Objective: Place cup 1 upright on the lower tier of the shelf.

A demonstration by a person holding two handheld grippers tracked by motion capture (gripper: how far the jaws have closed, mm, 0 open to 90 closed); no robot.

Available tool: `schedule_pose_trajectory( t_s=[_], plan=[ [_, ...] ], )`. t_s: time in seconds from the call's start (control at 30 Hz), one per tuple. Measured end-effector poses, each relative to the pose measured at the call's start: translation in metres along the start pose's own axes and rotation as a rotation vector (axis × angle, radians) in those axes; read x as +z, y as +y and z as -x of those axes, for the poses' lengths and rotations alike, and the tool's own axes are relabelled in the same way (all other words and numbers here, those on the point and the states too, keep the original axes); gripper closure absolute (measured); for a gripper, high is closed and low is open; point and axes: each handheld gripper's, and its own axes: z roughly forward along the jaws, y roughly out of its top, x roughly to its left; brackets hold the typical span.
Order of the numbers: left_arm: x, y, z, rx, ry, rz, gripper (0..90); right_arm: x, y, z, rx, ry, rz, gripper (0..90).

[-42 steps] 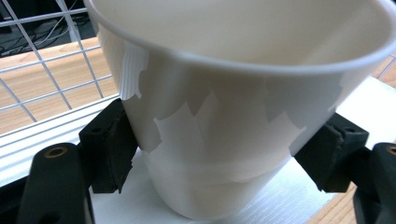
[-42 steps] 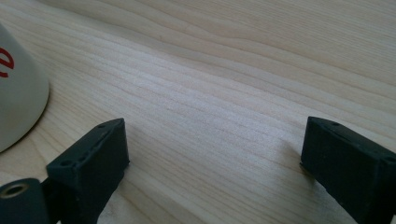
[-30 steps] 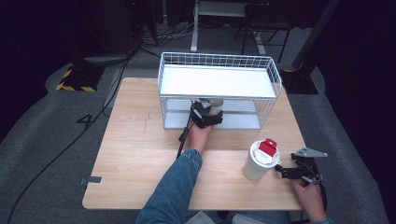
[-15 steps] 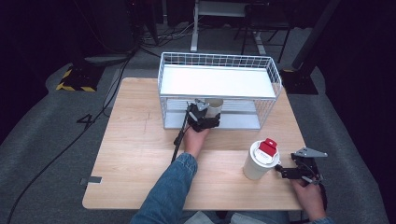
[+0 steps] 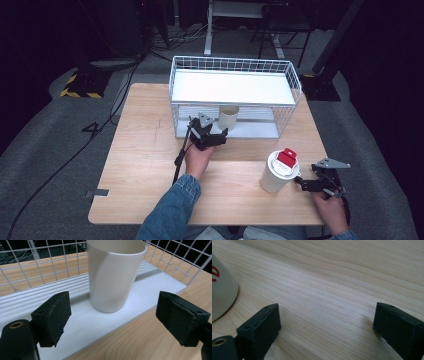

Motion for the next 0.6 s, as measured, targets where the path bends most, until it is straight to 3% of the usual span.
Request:
schedule_pose_trajectory(
  t_s=[0.17,0.37,0.6],
  plan=[
    [-0.017,0.001,0.001,0.023,-0.013,-0.009,13.6,0.0,0.0,0.0,-0.001,0.0,0.0,7.7],
    [-0.043,0.004,0.002,0.095,0.001,-0.005,13.7,0.0,0.0,0.0,-0.001,0.0,-0.001,7.7],
    [-0.071,-0.005,-0.007,0.106,-0.027,-0.042,13.7,0.0,0.0,0.0,0.0,0.001,-0.001,7.7]
  ],
)
